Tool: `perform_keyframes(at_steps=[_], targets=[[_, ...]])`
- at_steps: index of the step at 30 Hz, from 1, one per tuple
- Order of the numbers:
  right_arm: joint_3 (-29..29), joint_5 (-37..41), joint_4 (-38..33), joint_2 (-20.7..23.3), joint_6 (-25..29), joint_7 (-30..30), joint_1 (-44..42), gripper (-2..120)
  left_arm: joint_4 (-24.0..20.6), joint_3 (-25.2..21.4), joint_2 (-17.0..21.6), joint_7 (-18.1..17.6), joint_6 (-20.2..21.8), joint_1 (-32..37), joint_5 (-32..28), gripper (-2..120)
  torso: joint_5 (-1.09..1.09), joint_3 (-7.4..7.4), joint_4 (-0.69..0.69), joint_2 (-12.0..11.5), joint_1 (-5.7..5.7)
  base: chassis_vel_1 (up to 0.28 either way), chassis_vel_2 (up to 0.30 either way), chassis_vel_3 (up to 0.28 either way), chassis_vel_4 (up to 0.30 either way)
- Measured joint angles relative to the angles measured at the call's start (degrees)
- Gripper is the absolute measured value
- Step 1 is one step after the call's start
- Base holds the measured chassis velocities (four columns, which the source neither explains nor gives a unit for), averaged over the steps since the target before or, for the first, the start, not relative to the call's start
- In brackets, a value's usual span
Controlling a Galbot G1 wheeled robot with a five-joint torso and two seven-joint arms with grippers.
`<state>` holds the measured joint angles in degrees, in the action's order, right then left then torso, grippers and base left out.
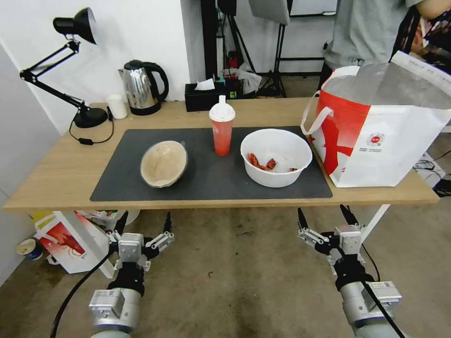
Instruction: Pick up the trash from the table and place it into the takeout bag.
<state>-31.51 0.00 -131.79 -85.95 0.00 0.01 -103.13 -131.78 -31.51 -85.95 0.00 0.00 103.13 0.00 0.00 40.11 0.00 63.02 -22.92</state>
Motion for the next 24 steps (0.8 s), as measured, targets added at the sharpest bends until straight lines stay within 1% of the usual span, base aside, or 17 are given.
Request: perform_keyframes(at_steps=[9,11,12,13,14,16,17,19,20,21,22,23,24], targets=[[0.00,0.00,0.00,0.00,0.00,0.00,0.00,100,0.00,0.00,0.00,0.00,0.00,0.00,0.00,100,0.00,0.00,0.00,0.00,0.00,0.000,0.000,0.000,0.000],[0.47,0.00,-0.19,0.37,0.36,0.26,0.67,100,0.00,0.00,0.00,0.00,0.00,0.00,0.00,100,0.00,0.00,-0.02,0.00,0.00,0.000,0.000,0.000,0.000],[1.62,0.02,-0.76,1.30,1.44,0.97,2.28,100,0.00,0.00,0.00,0.00,0.00,0.00,0.00,100,0.01,0.00,-0.04,0.00,0.00,0.000,0.000,0.000,0.000],[1.62,0.02,-0.76,1.30,1.44,0.97,2.28,100,0.00,0.00,0.00,0.00,0.00,0.00,0.00,100,0.01,0.00,-0.04,0.00,0.00,0.000,0.000,0.000,0.000],[3.12,0.06,-1.78,2.44,3.03,1.84,4.49,100,0.00,0.01,0.00,0.01,0.00,0.00,0.00,100,0.00,0.00,0.00,0.00,0.00,0.000,0.000,0.000,0.000],[6.21,0.17,-3.52,4.85,6.06,3.73,8.89,100,0.00,0.00,0.00,0.01,0.00,0.00,0.00,100,0.00,0.00,0.02,0.00,-0.01,0.000,0.000,0.000,0.000],[6.21,0.17,-3.52,4.85,6.06,3.73,8.89,100,0.00,0.00,0.00,0.01,0.00,0.00,0.00,100,0.00,0.00,0.02,0.00,-0.01,0.000,0.000,0.000,0.000],[9.66,0.49,-5.76,7.67,9.68,5.73,13.97,100,0.00,0.01,0.00,0.01,0.00,0.00,-0.01,100,0.00,0.00,0.03,0.00,0.00,0.000,0.000,0.000,0.000],[10.32,1.05,-6.85,8.67,10.73,5.64,15.03,100,0.00,-0.01,0.00,0.01,0.00,0.00,0.00,100,0.00,0.00,0.04,0.00,-0.01,0.000,0.000,0.000,0.000],[10.42,1.49,-7.77,9.44,11.42,5.43,15.41,100,0.00,0.00,0.00,0.01,0.00,0.00,0.00,100,-0.03,0.00,0.03,0.00,0.00,0.000,0.000,0.000,0.000],[10.42,1.49,-7.77,9.44,11.42,5.43,15.41,100,0.00,0.00,0.00,0.01,0.00,0.00,0.00,100,-0.03,0.00,0.03,0.00,0.00,0.000,0.000,0.000,0.000],[10.39,1.71,-8.14,9.88,11.60,5.23,15.36,100,0.00,0.00,0.00,0.01,0.00,0.00,-0.01,100,-0.01,0.00,-0.01,0.00,0.00,0.000,0.000,0.000,0.000],[10.12,1.89,-8.56,10.27,11.64,5.11,15.22,100,0.00,0.00,0.00,0.01,0.00,0.00,0.00,100,0.02,0.00,0.00,0.00,0.00,0.000,0.000,0.000,0.000]])
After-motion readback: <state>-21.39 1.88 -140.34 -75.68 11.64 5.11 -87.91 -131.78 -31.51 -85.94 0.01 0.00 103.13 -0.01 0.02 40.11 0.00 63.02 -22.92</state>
